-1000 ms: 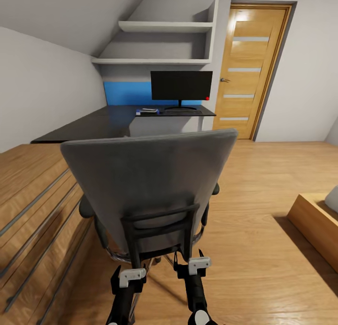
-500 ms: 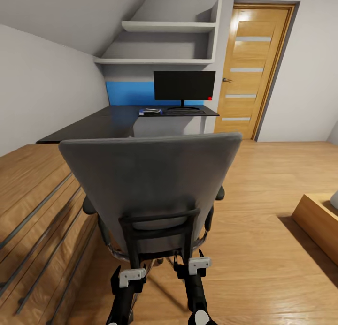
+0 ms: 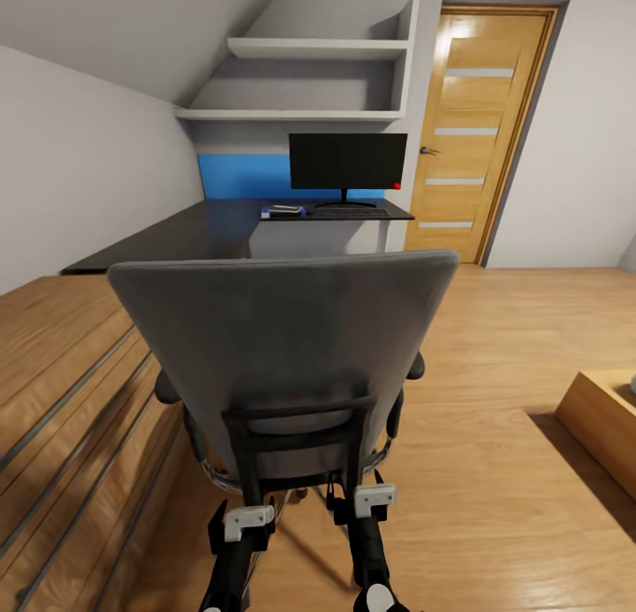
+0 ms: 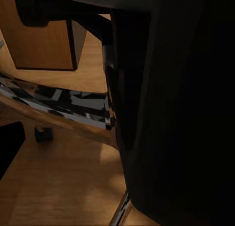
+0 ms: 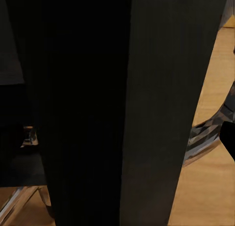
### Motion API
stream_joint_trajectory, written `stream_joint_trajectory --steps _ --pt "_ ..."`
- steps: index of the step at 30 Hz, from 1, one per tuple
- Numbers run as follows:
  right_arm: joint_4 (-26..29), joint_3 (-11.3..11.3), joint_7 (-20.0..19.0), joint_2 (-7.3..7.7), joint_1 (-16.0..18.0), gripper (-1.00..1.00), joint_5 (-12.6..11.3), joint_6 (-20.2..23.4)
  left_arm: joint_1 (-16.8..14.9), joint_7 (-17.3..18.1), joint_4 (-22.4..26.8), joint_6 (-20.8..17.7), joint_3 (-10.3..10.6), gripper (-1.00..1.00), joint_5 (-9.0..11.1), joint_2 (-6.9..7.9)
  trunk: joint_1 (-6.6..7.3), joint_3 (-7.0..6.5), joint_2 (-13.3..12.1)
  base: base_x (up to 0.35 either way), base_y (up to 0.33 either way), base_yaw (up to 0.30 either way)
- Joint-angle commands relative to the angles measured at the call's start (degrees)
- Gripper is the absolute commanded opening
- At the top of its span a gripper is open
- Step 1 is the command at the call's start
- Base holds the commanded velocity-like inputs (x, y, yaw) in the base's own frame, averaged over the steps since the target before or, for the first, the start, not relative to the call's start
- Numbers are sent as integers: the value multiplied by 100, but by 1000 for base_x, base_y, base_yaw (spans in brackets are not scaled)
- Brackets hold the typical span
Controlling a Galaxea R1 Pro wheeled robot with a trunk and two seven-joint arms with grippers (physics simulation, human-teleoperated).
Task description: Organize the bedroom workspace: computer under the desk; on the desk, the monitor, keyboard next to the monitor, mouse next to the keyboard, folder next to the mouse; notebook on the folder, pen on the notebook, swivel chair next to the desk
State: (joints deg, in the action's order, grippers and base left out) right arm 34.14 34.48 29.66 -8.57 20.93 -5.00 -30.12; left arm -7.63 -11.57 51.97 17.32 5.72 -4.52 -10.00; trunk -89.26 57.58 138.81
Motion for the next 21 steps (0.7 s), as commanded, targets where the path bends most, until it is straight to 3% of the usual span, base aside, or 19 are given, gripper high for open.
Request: stream_joint_trajectory --steps 1,21 --pt "-4 41 32 4 8 100 -54 -29 -3 -47 -3 8 8 100 -49 0 0 5 2 129 -50 0" --pt "-3 41 32 4 8 100 -54 -29 -2 -47 -3 17 8 100 -49 0 0 5 2 177 -160 0"
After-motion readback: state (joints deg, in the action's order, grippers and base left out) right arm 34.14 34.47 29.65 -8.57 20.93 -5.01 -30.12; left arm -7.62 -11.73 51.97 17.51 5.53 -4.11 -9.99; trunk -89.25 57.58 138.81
